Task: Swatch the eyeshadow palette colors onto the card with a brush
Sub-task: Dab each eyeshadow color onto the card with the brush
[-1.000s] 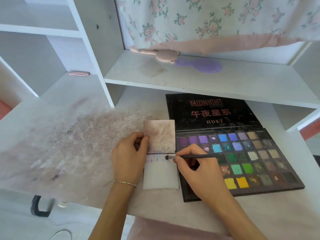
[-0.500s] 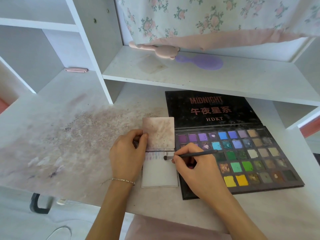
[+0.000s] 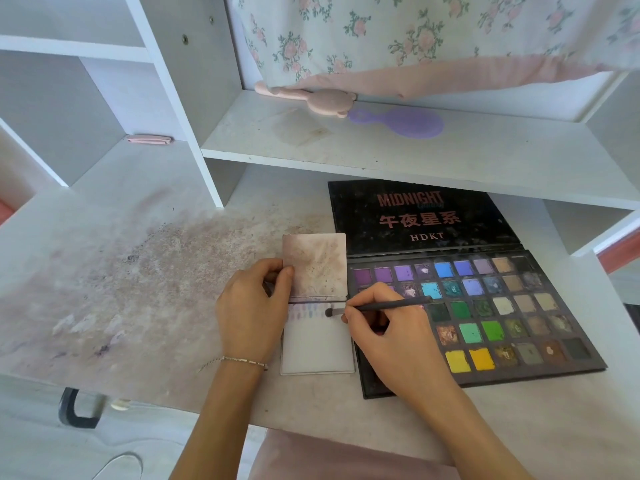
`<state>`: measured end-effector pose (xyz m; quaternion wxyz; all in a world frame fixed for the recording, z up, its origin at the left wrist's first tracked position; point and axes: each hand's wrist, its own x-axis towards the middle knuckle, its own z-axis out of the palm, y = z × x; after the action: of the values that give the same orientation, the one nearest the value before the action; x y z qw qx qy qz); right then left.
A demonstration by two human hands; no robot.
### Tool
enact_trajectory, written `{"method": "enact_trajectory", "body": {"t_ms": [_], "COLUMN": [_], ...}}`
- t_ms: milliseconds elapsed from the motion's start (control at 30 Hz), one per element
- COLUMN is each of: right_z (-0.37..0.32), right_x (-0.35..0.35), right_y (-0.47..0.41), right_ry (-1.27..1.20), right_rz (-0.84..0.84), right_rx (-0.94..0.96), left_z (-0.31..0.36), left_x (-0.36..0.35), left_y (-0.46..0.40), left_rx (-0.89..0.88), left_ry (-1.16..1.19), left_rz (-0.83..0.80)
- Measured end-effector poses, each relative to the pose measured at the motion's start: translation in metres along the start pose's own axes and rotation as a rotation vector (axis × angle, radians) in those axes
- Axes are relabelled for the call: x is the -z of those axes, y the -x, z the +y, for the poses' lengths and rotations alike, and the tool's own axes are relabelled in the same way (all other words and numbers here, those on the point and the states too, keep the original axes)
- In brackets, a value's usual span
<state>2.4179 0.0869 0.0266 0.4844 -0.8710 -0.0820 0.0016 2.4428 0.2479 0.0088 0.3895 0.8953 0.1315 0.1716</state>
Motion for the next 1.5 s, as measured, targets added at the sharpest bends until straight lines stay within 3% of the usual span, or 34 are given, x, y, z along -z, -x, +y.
{"method": "enact_trajectory", "body": {"t_ms": [1100,1300,1500], "right_z": [0.003,0.007,0.026], "right_x": [0.0,0.015,0.043], "right_y": [0.0,0.004,0.006], "right_ry": [-0.025,-0.202,-0.217], "right_rz": [-0.025,0.183,0.352], "right_rx": [-0.004,0.075,0.045], "left_z": [0.0,0.0,0.0], "left_x": [-0.001,0.0,-0.001], "left_y": [0.0,0.0,0.0], "left_rx": [-0.006,-0.003,-0.005], "left_ry": [0.005,-0.002,-0.005], "left_rz": [0.003,0.003,0.008]}}
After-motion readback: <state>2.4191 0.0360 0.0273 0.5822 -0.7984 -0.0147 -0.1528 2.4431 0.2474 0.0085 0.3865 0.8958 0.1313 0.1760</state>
